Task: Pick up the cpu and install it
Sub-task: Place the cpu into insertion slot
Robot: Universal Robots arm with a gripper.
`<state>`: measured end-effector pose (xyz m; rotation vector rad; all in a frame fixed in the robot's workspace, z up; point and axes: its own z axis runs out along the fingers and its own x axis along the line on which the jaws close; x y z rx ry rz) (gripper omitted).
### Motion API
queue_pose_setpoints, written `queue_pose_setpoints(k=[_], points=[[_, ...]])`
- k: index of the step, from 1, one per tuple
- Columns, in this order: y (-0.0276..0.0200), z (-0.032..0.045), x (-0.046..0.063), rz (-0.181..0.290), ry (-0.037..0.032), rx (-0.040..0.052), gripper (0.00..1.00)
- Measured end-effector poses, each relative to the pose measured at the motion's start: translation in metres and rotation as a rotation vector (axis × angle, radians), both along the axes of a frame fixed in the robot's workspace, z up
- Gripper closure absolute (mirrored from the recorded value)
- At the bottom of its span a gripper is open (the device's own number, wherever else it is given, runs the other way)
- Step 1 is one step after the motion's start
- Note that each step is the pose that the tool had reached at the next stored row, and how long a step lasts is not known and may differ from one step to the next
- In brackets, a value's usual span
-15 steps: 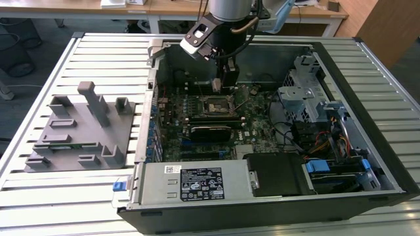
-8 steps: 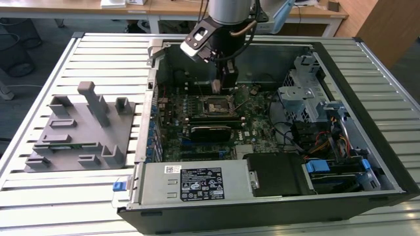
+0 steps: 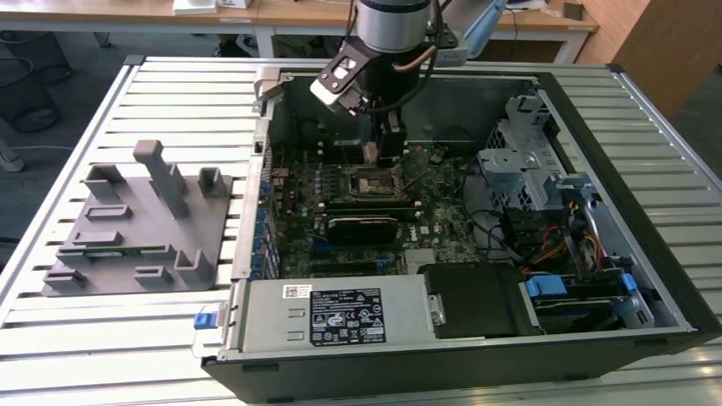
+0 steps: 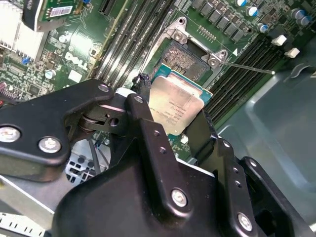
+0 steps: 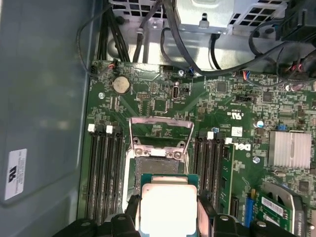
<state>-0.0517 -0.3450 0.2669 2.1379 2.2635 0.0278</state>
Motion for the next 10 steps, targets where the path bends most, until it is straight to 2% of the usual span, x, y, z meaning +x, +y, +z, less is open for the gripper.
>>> queue_pose_setpoints(k=[4,10], points=[[0.0000,-0.0062,0.0000,-0.001,-0.0006,-0.0001,0.46],[0.0000,-0.0088,0.0000,-0.001,-0.0007,-0.0002,0.46]])
